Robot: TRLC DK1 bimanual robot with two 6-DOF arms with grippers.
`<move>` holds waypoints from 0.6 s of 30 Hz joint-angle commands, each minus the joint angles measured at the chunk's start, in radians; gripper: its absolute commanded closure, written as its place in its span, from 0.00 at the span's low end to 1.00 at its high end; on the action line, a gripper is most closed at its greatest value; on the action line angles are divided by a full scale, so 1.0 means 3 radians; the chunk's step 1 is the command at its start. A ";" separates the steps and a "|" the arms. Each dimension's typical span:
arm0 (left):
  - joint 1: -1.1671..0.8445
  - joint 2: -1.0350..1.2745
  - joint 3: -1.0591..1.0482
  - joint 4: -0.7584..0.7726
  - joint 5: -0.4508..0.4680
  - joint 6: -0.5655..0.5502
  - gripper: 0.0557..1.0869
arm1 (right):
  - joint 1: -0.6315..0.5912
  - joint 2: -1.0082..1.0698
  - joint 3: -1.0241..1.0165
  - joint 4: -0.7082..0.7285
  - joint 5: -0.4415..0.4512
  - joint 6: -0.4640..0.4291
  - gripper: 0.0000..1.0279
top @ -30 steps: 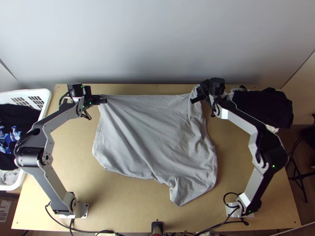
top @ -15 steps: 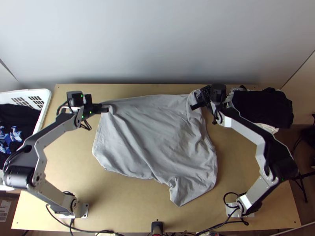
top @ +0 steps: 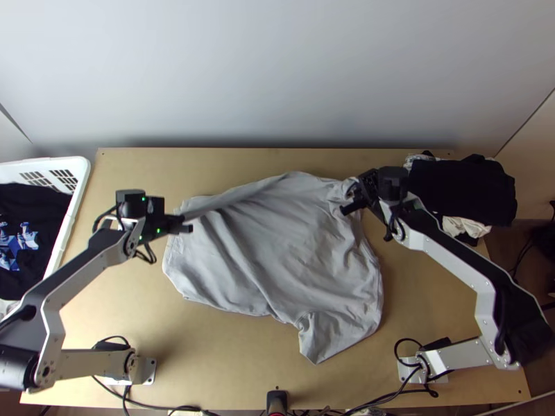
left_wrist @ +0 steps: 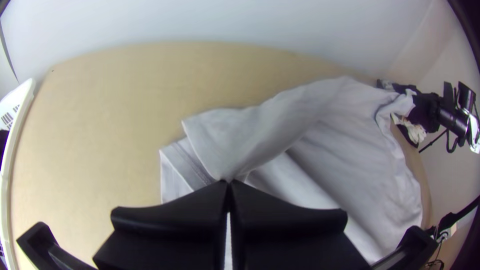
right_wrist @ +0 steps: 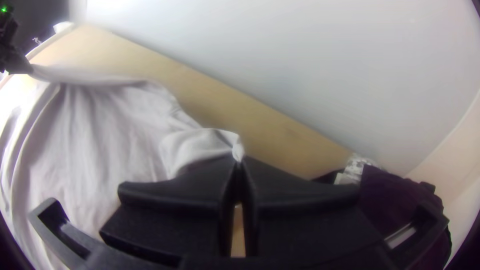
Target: Fold the t-shirt
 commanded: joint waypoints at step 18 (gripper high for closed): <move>-0.0193 -0.0426 -0.0285 -0.0767 0.0094 0.0301 0.13 | -0.0162 -0.1035 -0.0894 -0.0412 0.0008 0.0032 0.97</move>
